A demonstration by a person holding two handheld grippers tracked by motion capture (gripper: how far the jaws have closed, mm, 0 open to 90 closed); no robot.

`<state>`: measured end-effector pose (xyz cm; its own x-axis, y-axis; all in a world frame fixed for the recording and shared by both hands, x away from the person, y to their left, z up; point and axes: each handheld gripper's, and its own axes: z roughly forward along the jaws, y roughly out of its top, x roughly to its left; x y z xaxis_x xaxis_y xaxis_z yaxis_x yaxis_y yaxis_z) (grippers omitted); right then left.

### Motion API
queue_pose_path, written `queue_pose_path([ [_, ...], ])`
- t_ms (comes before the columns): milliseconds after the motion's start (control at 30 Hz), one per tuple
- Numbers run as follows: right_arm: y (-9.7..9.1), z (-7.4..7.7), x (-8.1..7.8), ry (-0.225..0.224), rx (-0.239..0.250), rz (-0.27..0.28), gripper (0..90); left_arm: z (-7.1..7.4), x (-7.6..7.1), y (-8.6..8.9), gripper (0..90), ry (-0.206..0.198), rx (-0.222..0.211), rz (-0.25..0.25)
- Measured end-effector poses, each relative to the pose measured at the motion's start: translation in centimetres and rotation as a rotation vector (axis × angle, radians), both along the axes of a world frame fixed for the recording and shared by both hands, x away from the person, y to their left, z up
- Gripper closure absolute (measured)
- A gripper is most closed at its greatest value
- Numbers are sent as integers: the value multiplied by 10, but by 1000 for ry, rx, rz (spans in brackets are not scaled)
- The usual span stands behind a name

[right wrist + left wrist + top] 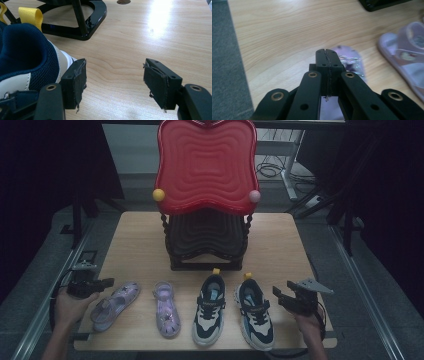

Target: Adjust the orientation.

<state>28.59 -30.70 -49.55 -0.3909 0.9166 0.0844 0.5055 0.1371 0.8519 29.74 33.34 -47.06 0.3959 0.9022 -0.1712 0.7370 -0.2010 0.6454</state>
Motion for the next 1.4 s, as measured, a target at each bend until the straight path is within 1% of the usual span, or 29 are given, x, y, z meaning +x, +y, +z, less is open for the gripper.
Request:
queue_pose_path([
  [67,0,0,0,-1,0,0,350,1,-2,-2,897,-4,-2,-6],
  [133,0,1,0,0,3,-1,349,5,-7,-6,898,-14,-4,-18],
  [167,-1,1,0,-2,3,-2,349,7,-10,-8,898,-18,-4,-24],
  [200,-1,1,-1,-1,3,-1,350,11,-16,-12,898,-31,-5,-37],
  [300,-2,1,0,1,5,-6,349,13,-19,-16,899,-40,-9,-44],
  [333,-2,1,0,1,5,-6,349,14,-21,-18,899,-45,-12,-51],
  [367,-2,1,-1,-2,6,-8,350,15,-25,-24,899,-52,-20,-64],
  [400,-2,2,-2,-2,6,-6,349,15,-25,-24,899,-52,-20,-64],
  [567,1,4,-4,-8,5,0,349,17,-36,-43,899,-52,-21,-111],
  [600,1,4,-4,-8,5,0,349,17,-36,-43,899,-52,-21,-111],
  [633,2,4,-4,-7,4,4,350,18,-39,-47,899,-54,-17,-122],
  [767,2,3,-4,-6,3,5,349,20,-42,-53,899,-59,-14,-135],
  [833,1,3,-4,-8,5,3,349,22,-45,-57,899,-66,-11,-151],
  [900,0,4,-4,-11,3,3,350,22,-47,-60,899,-66,-9,-154],
  [933,-1,5,-5,-14,5,0,350,23,-49,-63,899,-67,-5,-169],
  [1100,-2,5,-6,-13,9,-3,350,24,-52,-71,899,-65,-2,-190],
  [1200,-1,6,-7,-15,10,1,350,26,-58,-80,899,-68,-1,-211],
  [1233,-1,6,-7,-15,10,1,350,26,-58,-80,899,-68,-1,-211],
  [1267,-2,8,-8,-19,15,0,350,27,-61,-82,899,-68,0,-220],
  [1333,-3,9,-9,-20,16,-3,350,27,-65,-85,899,-68,2,-230],
  [1400,-5,9,-9,-23,20,-6,351,24,-68,-88,899,-58,7,-240],
])
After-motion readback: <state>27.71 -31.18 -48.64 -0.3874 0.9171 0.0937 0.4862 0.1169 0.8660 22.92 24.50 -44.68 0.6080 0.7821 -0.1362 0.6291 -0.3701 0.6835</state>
